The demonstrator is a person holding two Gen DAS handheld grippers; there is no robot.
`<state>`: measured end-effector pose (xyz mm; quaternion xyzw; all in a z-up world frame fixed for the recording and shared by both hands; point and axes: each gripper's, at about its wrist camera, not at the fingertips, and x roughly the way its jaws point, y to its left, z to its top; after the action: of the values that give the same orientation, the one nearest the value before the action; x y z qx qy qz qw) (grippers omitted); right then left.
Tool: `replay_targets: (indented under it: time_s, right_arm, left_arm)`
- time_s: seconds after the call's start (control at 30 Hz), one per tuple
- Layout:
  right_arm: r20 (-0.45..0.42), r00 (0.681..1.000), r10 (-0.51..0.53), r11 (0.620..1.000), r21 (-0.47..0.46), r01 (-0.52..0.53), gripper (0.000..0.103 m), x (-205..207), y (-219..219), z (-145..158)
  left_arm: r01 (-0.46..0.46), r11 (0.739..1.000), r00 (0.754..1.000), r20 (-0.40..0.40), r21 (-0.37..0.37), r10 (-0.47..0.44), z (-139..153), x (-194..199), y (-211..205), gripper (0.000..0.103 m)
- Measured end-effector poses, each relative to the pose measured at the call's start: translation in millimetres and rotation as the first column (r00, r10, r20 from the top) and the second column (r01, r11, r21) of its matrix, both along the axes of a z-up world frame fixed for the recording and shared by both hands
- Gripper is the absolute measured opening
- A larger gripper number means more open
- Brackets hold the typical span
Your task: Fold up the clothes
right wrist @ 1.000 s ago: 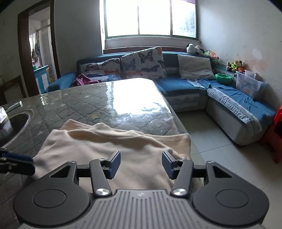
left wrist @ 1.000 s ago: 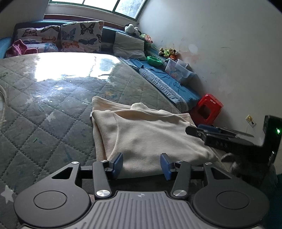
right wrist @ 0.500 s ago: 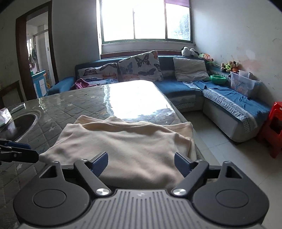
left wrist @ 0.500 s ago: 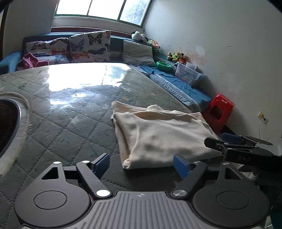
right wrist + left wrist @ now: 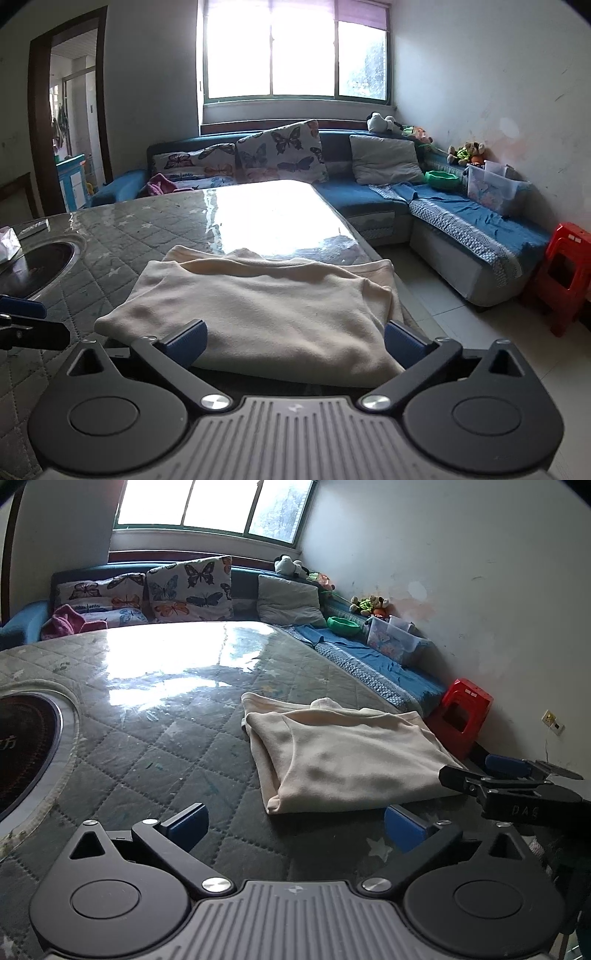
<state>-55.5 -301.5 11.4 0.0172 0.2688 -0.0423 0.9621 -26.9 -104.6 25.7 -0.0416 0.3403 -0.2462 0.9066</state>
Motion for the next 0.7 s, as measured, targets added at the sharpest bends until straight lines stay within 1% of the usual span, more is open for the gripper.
replay_targets:
  time_s: [0.2,0.37,0.7]
  right_arm:
    - [0.01,1.0,-0.019,0.999,-0.03,0.019,0.103,-9,9,-1]
    - [0.02,0.999,-0.034,0.999,-0.004,0.034,0.103,-15,13,-1]
    - [0.009,0.999,-0.031,0.999,-0.017,0.031,0.103,-25,23,-2]
  left_arm:
    - [-0.003,1.0,1.0,0.008,0.019,0.003,-2,-10,2,0.103]
    - [-0.011,1.0,1.0,0.007,0.03,0.011,-5,-17,4,0.103]
    - [-0.021,0.999,1.0,0.012,0.03,0.02,-5,-29,7,0.103]
